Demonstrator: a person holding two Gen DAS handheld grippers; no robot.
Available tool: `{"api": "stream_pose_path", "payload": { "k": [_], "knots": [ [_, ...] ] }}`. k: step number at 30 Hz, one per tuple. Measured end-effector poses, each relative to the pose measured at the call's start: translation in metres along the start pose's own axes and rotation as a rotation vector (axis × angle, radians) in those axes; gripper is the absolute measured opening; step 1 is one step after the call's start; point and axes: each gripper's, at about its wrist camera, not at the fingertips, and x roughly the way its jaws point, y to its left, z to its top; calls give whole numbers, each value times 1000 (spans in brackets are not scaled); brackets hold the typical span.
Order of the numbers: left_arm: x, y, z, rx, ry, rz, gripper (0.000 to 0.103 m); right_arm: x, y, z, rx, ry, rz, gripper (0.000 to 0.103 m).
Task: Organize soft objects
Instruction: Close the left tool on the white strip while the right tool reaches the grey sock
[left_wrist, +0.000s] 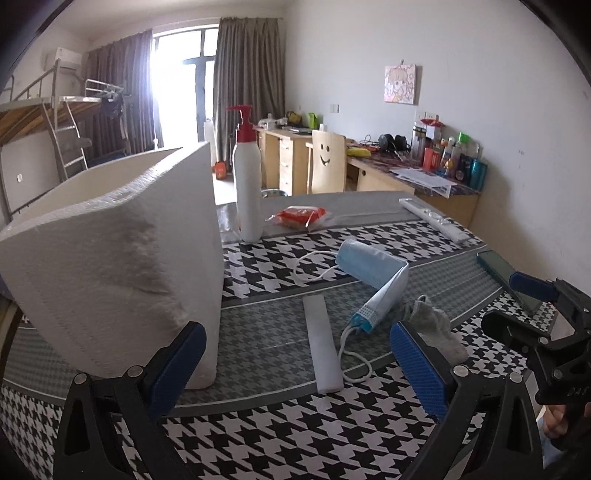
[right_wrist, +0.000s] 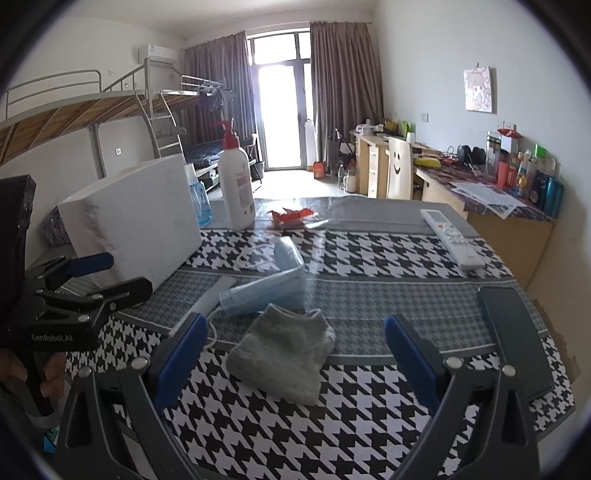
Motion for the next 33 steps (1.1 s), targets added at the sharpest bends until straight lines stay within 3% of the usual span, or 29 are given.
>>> {"api": "stream_pose_path", "payload": {
  "k": [9, 14, 22, 31, 33],
  "knots": [
    [26, 2, -3, -28, 93, 20, 82, 13, -5, -4, 14, 34, 15, 99],
    [36, -3, -4, -15, 119, 1, 79, 18, -6, -5, 15, 51, 19, 99],
    [58, -5, -4, -12, 181, -4, 56, 26, -9, -10, 24, 76, 25, 99],
    [71, -9, -4, 5, 209, -11, 55, 36, -13, -11, 29, 97, 27, 99],
    [75, -10, -4, 4, 218, -10, 45, 38, -14, -12, 30, 101, 29, 99]
  ]
}}
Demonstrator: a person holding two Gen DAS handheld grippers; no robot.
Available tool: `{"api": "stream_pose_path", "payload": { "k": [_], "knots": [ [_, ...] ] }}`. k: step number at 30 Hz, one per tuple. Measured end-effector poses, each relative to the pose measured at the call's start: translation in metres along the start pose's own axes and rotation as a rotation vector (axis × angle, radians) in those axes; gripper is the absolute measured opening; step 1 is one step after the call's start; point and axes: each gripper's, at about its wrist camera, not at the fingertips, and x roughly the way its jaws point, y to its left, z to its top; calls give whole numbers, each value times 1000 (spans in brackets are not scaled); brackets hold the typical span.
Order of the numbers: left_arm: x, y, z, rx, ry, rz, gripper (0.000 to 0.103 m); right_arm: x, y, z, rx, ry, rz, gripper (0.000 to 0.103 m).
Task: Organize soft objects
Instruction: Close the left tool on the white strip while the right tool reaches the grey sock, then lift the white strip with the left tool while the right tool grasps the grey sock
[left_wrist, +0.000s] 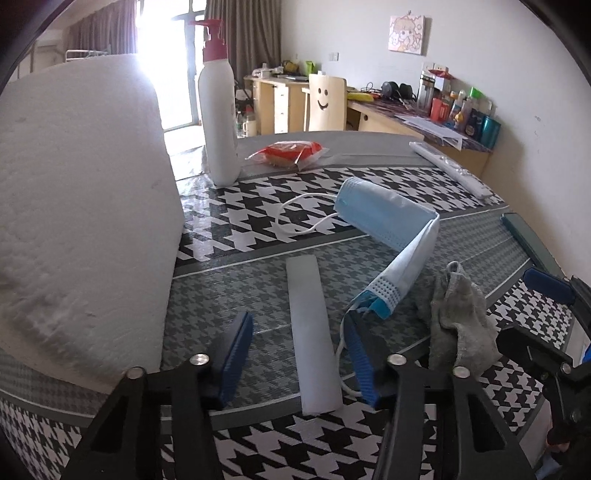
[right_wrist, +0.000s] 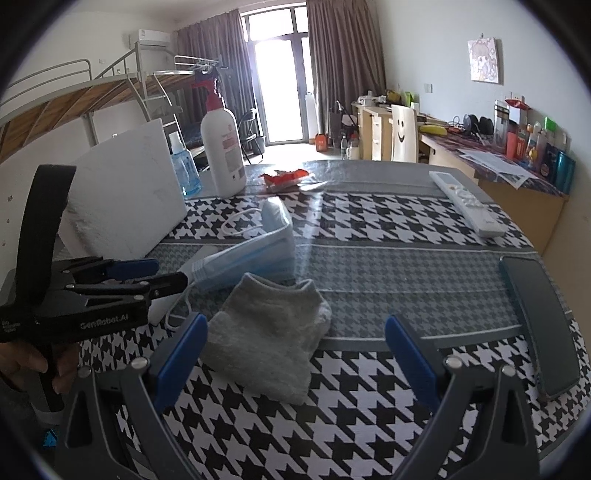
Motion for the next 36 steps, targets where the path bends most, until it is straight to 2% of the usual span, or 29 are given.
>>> {"api": "stream_pose_path", "payload": {
  "k": [5, 13, 14, 15, 17, 26, 28, 30, 33, 36],
  "knots": [
    [8, 2, 1, -22, 28, -9, 39, 3, 0, -1, -6, 11, 0, 99],
    [13, -2, 5, -8, 34, -12, 39, 9, 2, 1, -13, 21, 3, 99],
    [13, -3, 6, -6, 36, -19, 37, 9, 3, 1, -14, 23, 3, 99],
    [13, -4, 6, -1, 37, -18, 30, 10, 3, 1, -16, 25, 1, 99],
    [15, -5, 7, 9, 36, -7, 24, 11, 4, 1, -19, 30, -1, 99],
    [13, 2, 6, -19, 27, -53, 18, 16, 16, -1, -49, 67, 1, 98],
    [11, 3, 6, -22, 22, -61, 18, 18, 17, -2, -58, 85, 1, 92],
    [9, 5, 4, -24, 19, -68, 18, 21, 20, -3, -74, 108, 2, 78],
    [4, 4, 3, -16, 4, -75, 18, 25, 22, -6, -77, 135, 16, 67],
    [-2, 4, 2, -5, -16, -73, 18, 25, 25, -7, -85, 140, 14, 62]
  ]
}}
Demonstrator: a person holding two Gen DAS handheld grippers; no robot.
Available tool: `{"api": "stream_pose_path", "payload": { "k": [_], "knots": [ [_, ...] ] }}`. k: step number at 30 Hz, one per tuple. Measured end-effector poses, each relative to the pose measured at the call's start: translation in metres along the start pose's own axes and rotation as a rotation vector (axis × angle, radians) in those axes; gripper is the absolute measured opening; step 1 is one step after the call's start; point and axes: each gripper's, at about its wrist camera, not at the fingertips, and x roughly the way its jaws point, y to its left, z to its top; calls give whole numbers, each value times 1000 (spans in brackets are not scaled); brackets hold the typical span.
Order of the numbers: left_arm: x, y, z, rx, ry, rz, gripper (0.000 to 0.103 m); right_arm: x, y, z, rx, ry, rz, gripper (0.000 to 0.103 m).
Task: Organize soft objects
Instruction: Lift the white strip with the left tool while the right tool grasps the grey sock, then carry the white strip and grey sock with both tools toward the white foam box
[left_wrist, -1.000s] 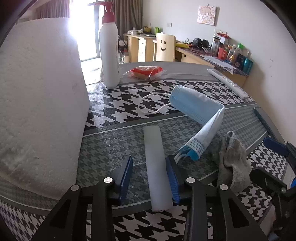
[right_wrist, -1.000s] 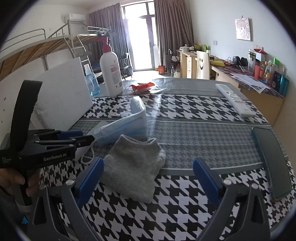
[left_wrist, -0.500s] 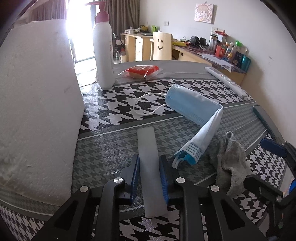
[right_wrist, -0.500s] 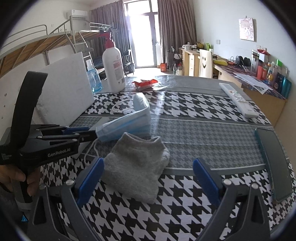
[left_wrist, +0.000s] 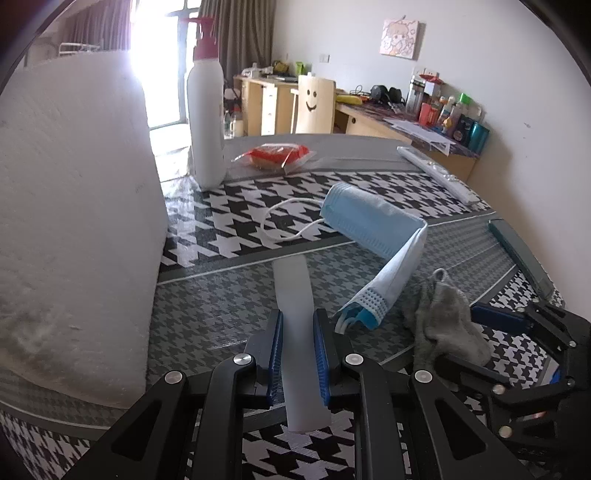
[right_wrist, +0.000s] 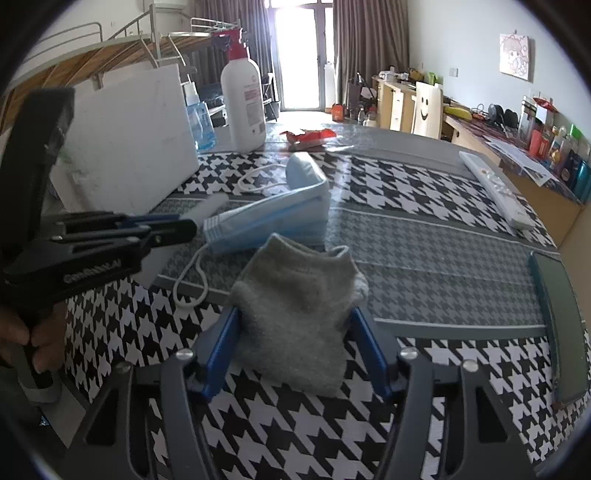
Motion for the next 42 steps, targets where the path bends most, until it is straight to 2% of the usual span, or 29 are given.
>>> {"api": "stream_pose_path", "payload": {
  "k": [2, 4, 6, 9, 11, 29, 34, 42],
  "knots": [
    [-3, 1, 0, 3, -10, 0, 18, 1, 1, -1, -2, 7, 5, 54],
    [-6, 3, 0, -1, -16, -2, 18, 1, 2, -1, -4, 10, -5, 49],
    [-9, 3, 0, 0, -21, -3, 18, -1, 2, -2, 0, 11, -2, 35],
    [-13, 4, 0, -1, -26, -7, 18, -4, -1, -1, 13, 11, -2, 23],
    [-16, 4, -1, 3, -34, -5, 18, -5, -3, -1, 20, 10, -4, 19],
    [-64, 4, -7, 23, -128, 7, 18, -50, -16, 1, 85, -94, -19, 18],
    [-74, 6, -11, 18, -147, 12, 18, -55, -16, 0, 91, -102, -13, 18],
    [-82, 9, -17, 17, -157, 13, 18, -48, -15, -3, 111, -88, 46, 18]
  ]
}}
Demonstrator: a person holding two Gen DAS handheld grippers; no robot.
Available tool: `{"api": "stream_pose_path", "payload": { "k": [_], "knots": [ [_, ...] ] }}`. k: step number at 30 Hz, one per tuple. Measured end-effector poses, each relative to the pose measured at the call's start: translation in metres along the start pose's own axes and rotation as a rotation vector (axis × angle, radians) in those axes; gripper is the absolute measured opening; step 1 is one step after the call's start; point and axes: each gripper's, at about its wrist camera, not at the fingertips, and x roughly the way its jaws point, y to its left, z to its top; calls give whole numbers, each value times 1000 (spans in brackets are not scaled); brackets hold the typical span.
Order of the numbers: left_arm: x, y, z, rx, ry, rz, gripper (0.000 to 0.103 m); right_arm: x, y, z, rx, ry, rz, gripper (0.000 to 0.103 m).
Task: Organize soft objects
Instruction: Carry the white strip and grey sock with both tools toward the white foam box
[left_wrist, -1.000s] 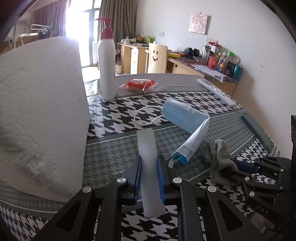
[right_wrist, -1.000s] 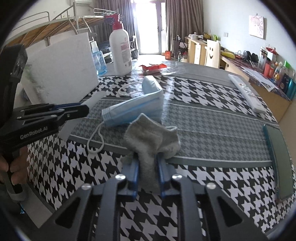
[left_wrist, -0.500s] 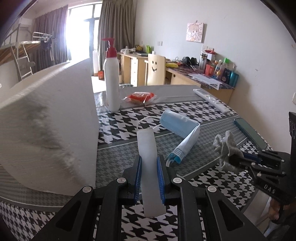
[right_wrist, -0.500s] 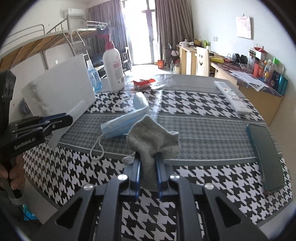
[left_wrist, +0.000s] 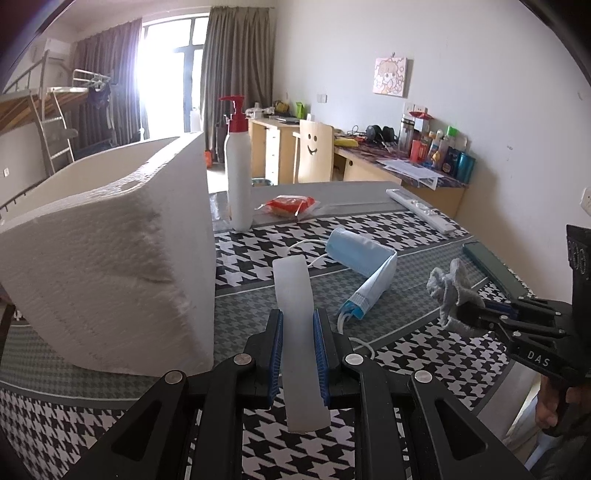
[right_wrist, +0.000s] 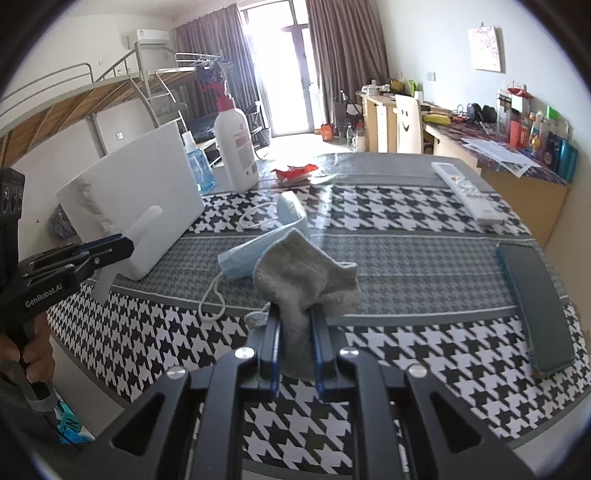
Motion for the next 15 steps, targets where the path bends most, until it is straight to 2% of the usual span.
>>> {"api": "stream_pose_path", "payload": {
  "k": [7, 10, 12, 15],
  "knots": [
    [0, 2, -2, 2, 1, 4, 18, 6, 4, -6, -19, 16, -5, 19],
    [1, 3, -3, -1, 3, 4, 18, 4, 4, -8, -31, 13, -16, 35],
    [0, 4, -4, -2, 4, 2, 18, -1, 3, -9, -31, 1, -27, 53],
    [1, 4, -5, -2, 7, -3, 18, -4, 3, -10, -41, -4, -31, 55]
  ]
}}
